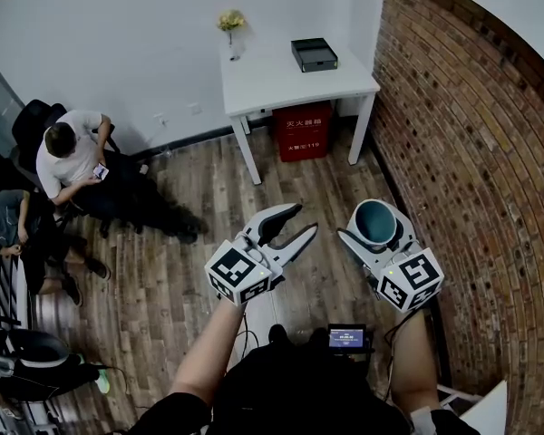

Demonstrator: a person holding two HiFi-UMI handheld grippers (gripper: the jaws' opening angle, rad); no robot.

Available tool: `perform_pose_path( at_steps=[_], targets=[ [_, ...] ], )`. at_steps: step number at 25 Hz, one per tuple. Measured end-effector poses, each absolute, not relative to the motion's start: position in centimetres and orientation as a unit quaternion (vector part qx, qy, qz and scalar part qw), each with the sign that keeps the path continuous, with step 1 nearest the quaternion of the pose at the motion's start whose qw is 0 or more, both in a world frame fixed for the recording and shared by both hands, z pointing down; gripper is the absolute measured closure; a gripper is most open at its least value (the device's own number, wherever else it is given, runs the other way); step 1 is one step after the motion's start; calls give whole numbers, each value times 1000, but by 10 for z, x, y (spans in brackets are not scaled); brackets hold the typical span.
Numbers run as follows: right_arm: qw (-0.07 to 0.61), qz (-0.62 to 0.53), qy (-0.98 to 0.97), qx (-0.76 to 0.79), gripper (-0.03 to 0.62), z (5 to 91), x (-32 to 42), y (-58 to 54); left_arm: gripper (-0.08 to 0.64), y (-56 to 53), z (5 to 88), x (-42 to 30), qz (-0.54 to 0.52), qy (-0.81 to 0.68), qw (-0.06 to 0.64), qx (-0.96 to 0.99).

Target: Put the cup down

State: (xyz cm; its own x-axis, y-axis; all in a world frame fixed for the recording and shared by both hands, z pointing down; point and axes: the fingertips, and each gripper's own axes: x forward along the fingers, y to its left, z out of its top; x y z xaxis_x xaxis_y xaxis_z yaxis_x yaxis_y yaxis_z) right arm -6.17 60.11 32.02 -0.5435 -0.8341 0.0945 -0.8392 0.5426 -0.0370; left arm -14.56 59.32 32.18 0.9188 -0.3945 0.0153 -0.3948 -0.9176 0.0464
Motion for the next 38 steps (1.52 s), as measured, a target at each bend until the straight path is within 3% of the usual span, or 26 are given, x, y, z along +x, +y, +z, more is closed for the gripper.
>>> perform_pose_path(
  at_steps=[22,38],
  targets=[
    [27,56,-886,460,193,348,18,559,382,544,347,-78,10,-240,28,970],
    [30,69,-876,477,193,366,14,387,382,361,368,-86,6,-232,41,972]
  ],
)
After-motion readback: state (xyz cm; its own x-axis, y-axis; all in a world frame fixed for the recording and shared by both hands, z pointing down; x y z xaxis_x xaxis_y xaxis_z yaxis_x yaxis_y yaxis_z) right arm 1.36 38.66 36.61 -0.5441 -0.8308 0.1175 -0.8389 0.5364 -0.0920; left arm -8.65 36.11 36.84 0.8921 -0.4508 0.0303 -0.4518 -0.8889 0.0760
